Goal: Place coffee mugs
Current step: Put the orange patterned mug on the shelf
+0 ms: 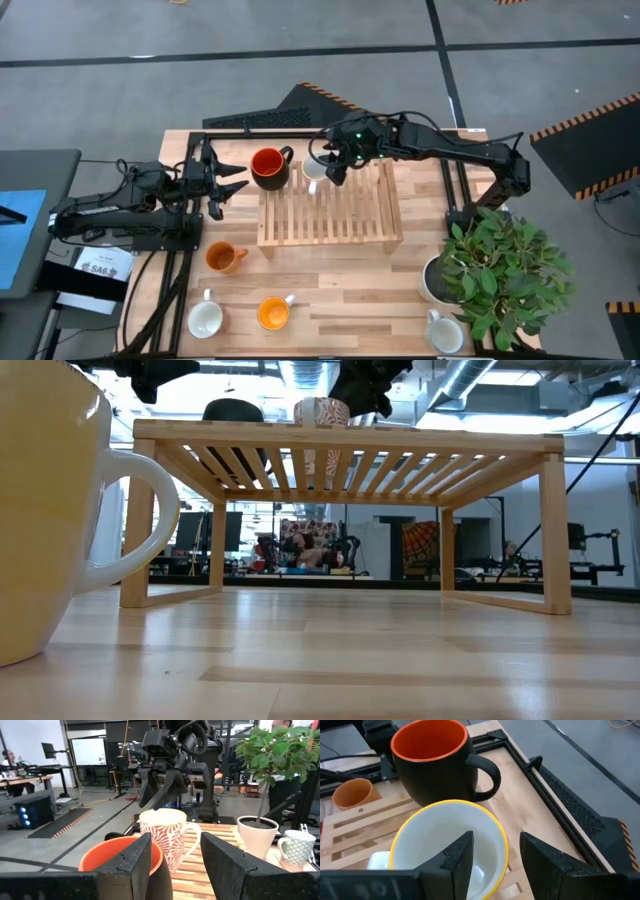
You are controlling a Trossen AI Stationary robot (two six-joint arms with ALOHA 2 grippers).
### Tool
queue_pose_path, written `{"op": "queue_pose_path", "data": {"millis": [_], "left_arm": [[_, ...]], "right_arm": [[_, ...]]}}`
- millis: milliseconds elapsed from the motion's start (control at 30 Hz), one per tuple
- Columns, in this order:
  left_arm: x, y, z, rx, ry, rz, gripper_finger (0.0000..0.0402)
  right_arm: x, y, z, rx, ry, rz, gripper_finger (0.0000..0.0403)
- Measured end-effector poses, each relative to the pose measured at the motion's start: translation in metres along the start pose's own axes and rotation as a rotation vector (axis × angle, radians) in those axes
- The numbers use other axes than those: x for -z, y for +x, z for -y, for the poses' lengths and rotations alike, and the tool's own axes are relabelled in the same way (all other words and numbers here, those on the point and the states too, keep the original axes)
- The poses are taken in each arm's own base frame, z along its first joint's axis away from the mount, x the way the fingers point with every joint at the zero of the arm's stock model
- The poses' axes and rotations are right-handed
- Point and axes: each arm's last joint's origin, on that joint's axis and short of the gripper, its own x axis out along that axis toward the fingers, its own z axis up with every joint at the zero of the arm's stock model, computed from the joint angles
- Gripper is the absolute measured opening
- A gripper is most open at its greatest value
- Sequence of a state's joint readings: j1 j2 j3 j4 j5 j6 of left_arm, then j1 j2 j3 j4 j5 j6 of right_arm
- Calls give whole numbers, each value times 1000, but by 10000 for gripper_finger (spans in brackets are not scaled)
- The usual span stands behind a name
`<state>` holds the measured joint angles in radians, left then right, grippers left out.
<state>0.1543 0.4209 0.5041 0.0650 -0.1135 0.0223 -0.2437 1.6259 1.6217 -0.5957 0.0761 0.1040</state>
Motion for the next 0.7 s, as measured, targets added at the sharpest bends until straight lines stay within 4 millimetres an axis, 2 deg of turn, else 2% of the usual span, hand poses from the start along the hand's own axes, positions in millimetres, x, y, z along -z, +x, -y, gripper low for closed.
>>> {"op": "queue_pose_path", "data": {"millis": [267,433,567,700], "left_arm": [[0,0,0,-4,15,1,158],[0,0,0,-5,11,0,158],[0,0,0,-5,9,1,158],[0,0,0,-5,9,1,158]], "right_arm": [[-12,-21,1,-2,-48,44,187],[-11,-47,3,0,-72,30,187],[0,-62,-1,-10,-47,-9,187],[30,-58,-16,-45,-45,-63,187]]}}
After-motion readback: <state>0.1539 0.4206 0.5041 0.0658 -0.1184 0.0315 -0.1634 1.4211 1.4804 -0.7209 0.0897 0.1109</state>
